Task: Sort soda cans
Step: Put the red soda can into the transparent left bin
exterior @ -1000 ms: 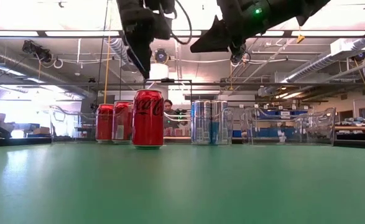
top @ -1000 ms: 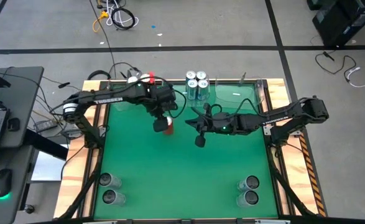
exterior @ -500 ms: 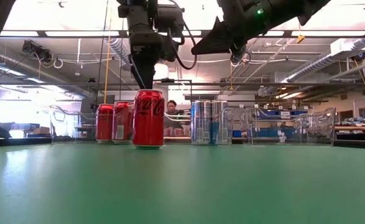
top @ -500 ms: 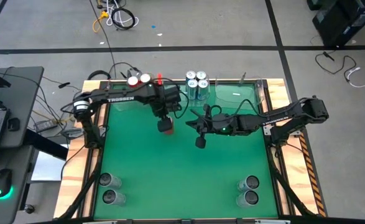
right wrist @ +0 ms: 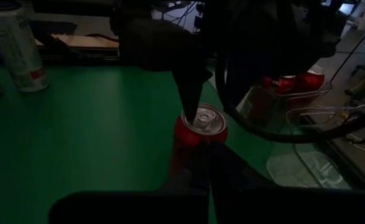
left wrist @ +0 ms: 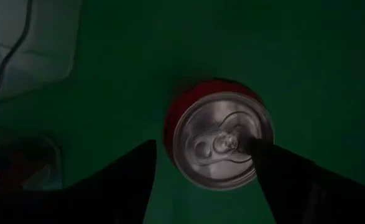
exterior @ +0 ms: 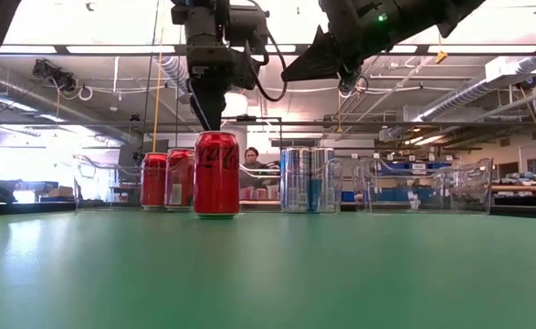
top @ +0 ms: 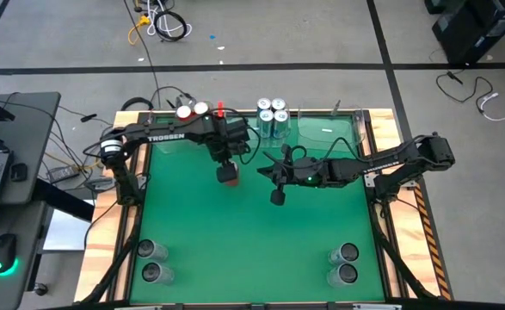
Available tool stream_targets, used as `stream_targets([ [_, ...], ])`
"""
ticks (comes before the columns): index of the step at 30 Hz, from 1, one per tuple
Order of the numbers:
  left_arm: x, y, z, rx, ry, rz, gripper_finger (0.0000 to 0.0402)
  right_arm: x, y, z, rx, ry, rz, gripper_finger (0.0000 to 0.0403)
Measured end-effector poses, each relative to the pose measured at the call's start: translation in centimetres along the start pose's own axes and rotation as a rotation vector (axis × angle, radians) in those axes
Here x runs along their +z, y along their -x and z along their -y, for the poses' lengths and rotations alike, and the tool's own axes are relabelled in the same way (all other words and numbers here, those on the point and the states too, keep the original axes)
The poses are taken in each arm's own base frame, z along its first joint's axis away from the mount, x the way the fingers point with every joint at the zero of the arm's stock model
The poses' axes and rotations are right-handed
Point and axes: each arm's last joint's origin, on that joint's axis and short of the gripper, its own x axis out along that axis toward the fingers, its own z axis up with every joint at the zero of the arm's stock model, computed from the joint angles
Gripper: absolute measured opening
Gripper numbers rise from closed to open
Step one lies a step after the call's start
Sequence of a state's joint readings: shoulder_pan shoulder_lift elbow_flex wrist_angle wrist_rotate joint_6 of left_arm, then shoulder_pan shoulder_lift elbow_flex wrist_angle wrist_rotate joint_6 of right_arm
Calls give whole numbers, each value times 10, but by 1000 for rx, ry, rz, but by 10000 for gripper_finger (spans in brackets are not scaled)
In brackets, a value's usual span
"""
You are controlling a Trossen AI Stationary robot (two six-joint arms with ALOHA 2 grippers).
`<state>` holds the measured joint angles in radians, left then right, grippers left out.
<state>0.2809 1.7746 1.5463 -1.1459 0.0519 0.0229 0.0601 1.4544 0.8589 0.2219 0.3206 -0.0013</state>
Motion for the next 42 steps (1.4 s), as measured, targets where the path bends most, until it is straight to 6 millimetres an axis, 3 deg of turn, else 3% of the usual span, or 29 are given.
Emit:
stream_targets([
  [8,-5,4,0,0,2,-61,267,0,0,0,0,0,0,0],
  [17,3,20,2,-44,26,-1,267,0,0,0,0,0,1,0],
  [28,3,19,2,-57,55,1,267,0,0,0,1,-1,0,0],
  [35,-2,2,2,-64,68,-26,267,0,0,0,1,-2,1,0],
  [42,0,0,2,-84,67,-8,267,-11,0,0,1,-14,-12,0],
])
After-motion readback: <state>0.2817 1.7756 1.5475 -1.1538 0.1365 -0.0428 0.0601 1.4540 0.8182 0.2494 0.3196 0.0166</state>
